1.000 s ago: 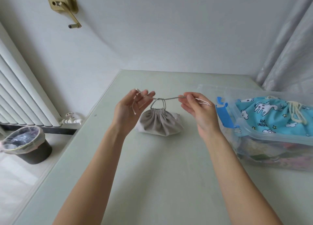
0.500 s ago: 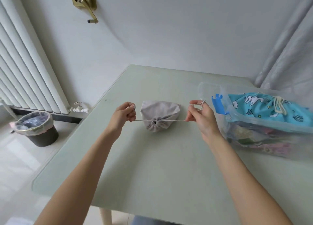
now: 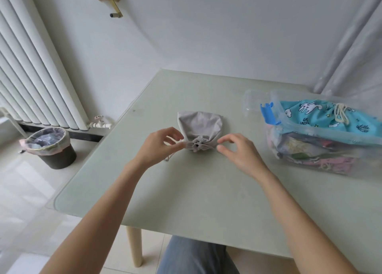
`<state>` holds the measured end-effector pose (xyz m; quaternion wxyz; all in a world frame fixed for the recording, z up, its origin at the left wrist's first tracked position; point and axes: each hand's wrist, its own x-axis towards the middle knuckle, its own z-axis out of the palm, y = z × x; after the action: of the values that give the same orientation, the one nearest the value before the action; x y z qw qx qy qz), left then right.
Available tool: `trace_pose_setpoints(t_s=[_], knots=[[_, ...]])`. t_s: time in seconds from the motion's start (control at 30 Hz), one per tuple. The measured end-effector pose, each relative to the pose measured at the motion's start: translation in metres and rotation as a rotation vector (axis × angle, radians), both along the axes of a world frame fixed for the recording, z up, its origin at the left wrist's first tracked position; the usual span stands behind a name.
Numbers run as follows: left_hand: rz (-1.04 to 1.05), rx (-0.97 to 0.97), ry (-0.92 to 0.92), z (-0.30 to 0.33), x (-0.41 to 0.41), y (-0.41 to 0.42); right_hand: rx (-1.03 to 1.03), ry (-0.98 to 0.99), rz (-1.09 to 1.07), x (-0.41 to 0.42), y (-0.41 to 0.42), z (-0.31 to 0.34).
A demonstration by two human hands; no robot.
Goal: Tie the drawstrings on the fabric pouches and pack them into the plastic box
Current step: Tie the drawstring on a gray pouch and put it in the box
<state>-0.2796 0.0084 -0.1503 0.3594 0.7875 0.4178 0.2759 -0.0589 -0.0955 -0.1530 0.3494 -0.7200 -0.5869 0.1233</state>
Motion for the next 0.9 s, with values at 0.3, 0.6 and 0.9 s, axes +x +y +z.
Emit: trace_pose_setpoints(t_s=[0.3,0.6,0.9], knots=[[0.073,0.205,0.204,-0.008,0.016,-0.008,-0.101,0.003,0.003,-0.022,0.013,-0.013],[0.111,0.228,0.22,-0.009,0.012,-0.005,0.082,-0.034,0.002,-0.01,0.009,-0.013],[-0.055,0.083,0.053,-0.008,0.003,-0.005,0.035,0.657,0.185,-0.014,-0.005,0.033]])
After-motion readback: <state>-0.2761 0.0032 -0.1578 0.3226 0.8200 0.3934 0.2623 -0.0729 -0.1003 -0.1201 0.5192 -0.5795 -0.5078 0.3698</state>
